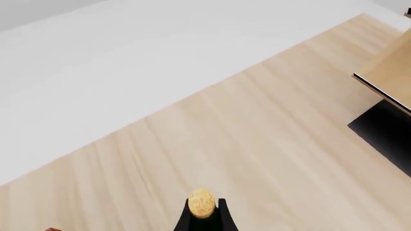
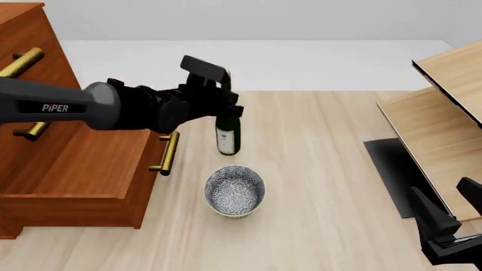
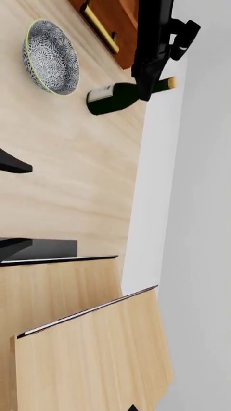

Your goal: Put the wine bottle in the bottom drawer of the cabinet.

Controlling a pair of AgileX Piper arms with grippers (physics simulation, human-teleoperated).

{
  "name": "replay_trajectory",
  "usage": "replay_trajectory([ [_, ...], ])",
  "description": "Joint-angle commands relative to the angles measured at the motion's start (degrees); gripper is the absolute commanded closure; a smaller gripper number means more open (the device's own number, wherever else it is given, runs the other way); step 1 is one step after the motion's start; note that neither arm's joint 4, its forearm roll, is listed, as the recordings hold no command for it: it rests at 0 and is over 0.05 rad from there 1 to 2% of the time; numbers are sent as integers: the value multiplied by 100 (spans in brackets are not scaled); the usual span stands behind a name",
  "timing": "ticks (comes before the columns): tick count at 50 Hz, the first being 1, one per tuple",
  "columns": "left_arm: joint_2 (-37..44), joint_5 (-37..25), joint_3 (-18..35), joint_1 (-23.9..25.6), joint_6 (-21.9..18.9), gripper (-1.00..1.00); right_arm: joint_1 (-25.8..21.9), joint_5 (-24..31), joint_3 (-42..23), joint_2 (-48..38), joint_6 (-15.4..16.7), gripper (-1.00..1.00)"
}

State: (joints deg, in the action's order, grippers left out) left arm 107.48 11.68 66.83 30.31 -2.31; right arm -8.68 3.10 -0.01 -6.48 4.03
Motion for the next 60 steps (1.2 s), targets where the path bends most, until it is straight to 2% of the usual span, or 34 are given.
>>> replay_trajectory([
  [1,-304,-63,5,12,-106,100,-8,6,0,0,24,-100],
  [24,-1340,-508,-17,94,-424,100,-45,32,0,25,55,-100],
  [30,-1871,-634,-125,88,-514,100,-46,46,0,39,64,-100],
  [39,-2665,-1224,-82,33,-574,100,-74,0,0,-4,65,-100],
  [48,-3340,-1564,-263,-45,-672,100,-99,-18,0,-12,69,-100],
  [60,-4320,-2050,-560,-333,-602,100,-121,-136,0,-121,63,-100],
])
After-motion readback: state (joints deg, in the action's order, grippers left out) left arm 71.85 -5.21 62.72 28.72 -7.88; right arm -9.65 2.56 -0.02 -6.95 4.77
